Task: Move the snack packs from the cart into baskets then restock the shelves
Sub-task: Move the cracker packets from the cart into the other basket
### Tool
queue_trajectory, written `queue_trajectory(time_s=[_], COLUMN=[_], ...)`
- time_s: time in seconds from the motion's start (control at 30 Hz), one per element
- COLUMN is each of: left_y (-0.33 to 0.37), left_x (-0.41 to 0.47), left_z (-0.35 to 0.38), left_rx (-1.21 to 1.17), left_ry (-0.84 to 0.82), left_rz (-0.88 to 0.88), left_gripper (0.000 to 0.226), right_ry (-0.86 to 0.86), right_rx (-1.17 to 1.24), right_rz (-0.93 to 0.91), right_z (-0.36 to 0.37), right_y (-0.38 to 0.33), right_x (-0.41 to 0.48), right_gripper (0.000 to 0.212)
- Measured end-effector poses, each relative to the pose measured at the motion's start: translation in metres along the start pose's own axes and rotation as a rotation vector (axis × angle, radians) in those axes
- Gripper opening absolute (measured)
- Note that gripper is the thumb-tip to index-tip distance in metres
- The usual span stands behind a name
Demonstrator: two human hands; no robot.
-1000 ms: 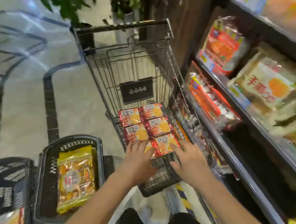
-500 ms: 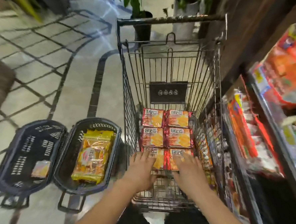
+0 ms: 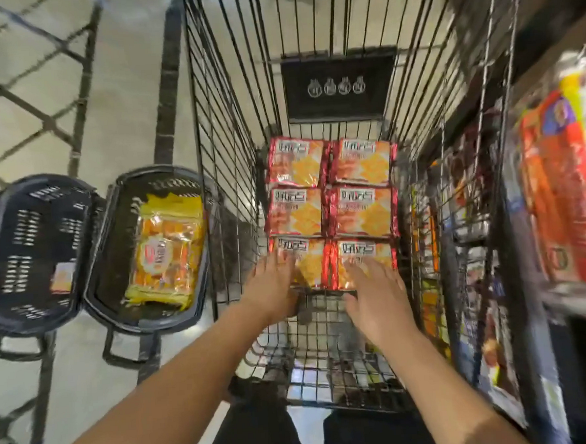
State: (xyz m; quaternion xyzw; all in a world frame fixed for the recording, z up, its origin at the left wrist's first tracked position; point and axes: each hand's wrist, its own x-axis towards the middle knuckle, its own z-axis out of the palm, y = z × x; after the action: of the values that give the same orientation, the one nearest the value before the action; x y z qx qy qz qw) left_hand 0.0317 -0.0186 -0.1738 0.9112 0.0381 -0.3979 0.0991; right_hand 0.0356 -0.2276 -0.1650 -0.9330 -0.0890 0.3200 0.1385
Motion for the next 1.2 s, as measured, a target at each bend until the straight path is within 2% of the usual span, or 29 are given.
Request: queue_trajectory(time_s=[0.2,0.33,0.43,0.47,0.53,0.57,0.7,0.87,1.0,1.13,1.2], left_y=[-0.013,-0.022,-0.019,-0.02,-0.018,-0.015,-0.011,-0.014,-0.018,-0.015,-0.014], left_x=[0.052,0.083,0.091,0.093,0.093,0.09,0.079,0.071,0.075,0.073,0.071], left_z=[0.047,0.071,0.072,0.072,0.066,0.061,0.046,0.043,0.051,0.047,0.044], left_rx=[-0.379,-0.493,-0.529,-0.532,-0.525,-0.515,-0.64,-0.878,-1.061,-1.201,-1.19], left_ry=[-0.027,-0.002,0.034,0.044,0.021,-0.006,-0.127,-0.135,-0.064,-0.068,-0.07], left_rz=[-0.277,-0.382,-0.452,-0.461,-0.442,-0.428,-0.394,-0.403,-0.479,-0.488,-0.473], left_gripper=[0.089,0.084,0.071,0.072,0.089,0.089,0.03,0.019,0.044,0.041,0.042], right_ry=[0.003,-0.007,-0.008,-0.005,-0.004,-0.011,-0.081,-0.172,-0.134,-0.136,-0.156], right_rx=[0.003,0.01,0.175,0.221,0.241,0.232,0.225,0.313,0.417,0.311,0.304], right_rz=[0.056,0.157,0.283,0.331,0.414,0.446,0.539,0.654,0.727,0.721,0.72], right_z=[0.024,0.028,0.029,0.029,0.031,0.031,0.029,0.036,0.035,0.035,0.034], right_y=[0.03,0.047,0.06,0.063,0.068,0.069,0.065,0.065,0.069,0.064,0.065], right_x=[0.015,0.029,0.042,0.047,0.058,0.064,0.085,0.099,0.101,0.095,0.095], right_gripper=[0.061,0.063,0.059,0.057,0.059,0.063,0.073,0.078,0.068,0.063,0.059])
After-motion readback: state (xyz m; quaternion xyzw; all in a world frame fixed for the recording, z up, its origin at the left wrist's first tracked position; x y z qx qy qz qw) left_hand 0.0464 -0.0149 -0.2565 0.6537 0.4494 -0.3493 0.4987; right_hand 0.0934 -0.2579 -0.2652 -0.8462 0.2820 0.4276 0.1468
